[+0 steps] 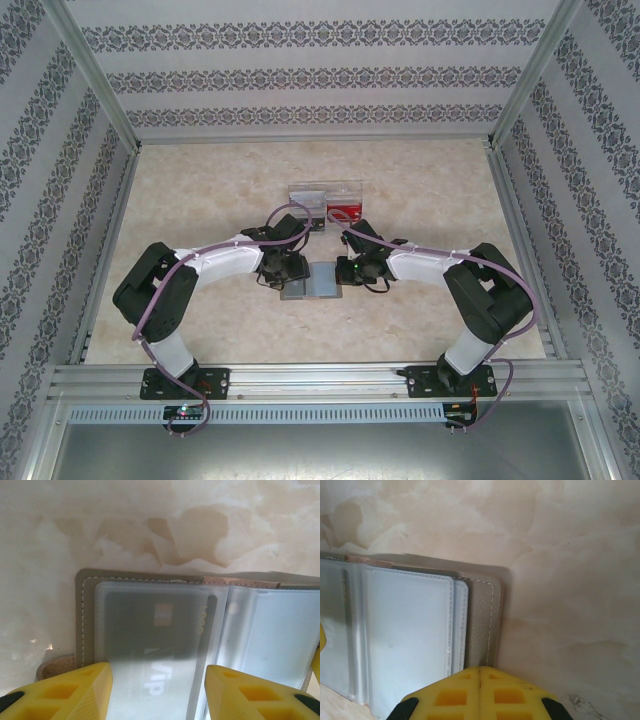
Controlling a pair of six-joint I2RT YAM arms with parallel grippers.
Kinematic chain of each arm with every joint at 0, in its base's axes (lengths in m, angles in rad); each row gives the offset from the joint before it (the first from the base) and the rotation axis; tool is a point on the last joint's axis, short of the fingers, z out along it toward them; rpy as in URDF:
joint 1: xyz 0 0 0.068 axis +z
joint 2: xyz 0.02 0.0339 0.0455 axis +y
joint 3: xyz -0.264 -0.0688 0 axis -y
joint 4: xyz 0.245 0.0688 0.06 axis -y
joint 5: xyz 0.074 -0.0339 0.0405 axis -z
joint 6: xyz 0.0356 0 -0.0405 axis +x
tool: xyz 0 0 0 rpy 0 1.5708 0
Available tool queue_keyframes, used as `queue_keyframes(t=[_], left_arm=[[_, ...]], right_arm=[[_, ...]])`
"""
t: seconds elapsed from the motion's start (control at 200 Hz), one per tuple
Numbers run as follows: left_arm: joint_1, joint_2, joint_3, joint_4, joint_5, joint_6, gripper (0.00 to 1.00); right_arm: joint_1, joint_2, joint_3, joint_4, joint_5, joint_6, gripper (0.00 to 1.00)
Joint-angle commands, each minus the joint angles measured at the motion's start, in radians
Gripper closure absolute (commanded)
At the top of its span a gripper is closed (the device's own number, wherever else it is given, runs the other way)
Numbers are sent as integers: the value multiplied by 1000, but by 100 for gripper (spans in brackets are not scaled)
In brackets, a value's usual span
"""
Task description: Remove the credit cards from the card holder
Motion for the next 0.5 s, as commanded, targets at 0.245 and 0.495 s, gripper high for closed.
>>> queue_keyframes(t=[0.245, 0.495], left_arm=[[7, -46, -31, -60, -66, -19, 46], [8, -37, -28, -36, -19, 7, 45]], right_arm=[[-6, 28, -18, -34, 16, -15, 100], [-6, 37, -16, -30, 13, -15, 100]])
